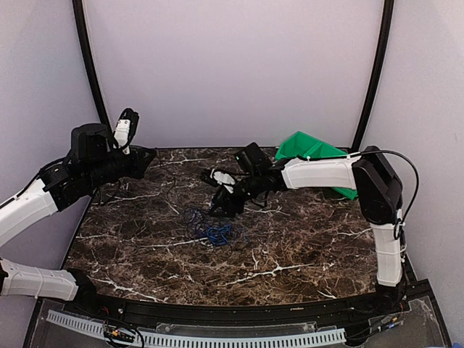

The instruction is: Untangle the cables

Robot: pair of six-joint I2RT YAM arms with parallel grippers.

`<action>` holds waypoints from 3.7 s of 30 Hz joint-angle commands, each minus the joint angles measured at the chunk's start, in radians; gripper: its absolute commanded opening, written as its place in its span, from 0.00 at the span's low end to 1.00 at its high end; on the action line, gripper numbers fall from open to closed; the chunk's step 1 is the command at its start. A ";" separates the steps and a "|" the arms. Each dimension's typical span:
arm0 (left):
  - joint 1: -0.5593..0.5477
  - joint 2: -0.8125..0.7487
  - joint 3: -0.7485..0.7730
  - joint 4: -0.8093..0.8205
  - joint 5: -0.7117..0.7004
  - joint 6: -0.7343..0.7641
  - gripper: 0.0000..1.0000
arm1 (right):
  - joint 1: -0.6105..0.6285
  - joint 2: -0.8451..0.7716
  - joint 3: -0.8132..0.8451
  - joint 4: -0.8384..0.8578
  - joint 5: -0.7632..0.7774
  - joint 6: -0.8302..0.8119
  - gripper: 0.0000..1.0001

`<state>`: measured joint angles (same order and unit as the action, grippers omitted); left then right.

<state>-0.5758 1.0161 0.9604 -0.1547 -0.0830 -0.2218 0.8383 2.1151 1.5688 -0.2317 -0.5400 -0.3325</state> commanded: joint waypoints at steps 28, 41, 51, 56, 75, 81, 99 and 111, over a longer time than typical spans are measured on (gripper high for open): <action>0.005 -0.034 -0.078 0.100 -0.098 -0.122 0.00 | 0.055 -0.166 0.012 -0.369 0.201 -0.136 0.72; 0.005 -0.025 -0.057 0.109 -0.072 -0.104 0.00 | 0.045 -0.097 0.292 -0.513 0.150 -0.174 0.68; 0.006 -0.035 -0.103 0.138 -0.066 -0.120 0.00 | 0.020 -0.143 -0.029 -0.623 0.269 -0.372 0.70; 0.007 -0.018 -0.106 0.145 -0.040 -0.121 0.00 | -0.003 -0.155 -0.115 -0.560 0.293 -0.300 0.70; 0.007 -0.008 -0.101 0.149 -0.033 -0.104 0.00 | 0.032 -0.218 0.036 -0.364 0.326 -0.225 0.73; 0.007 0.001 -0.101 0.125 -0.028 -0.141 0.00 | 0.096 -0.090 0.165 -0.167 0.398 -0.173 0.74; 0.007 0.027 0.036 0.074 -0.019 -0.173 0.00 | 0.146 0.251 0.302 0.070 0.470 0.014 0.65; 0.007 0.155 0.520 -0.034 -0.034 -0.036 0.00 | 0.145 0.212 0.082 0.134 0.493 0.006 0.12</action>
<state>-0.5739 1.1450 1.3033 -0.1642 -0.1101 -0.3317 0.9783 2.3539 1.7279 -0.1383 -0.0700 -0.3275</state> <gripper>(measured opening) 0.013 0.145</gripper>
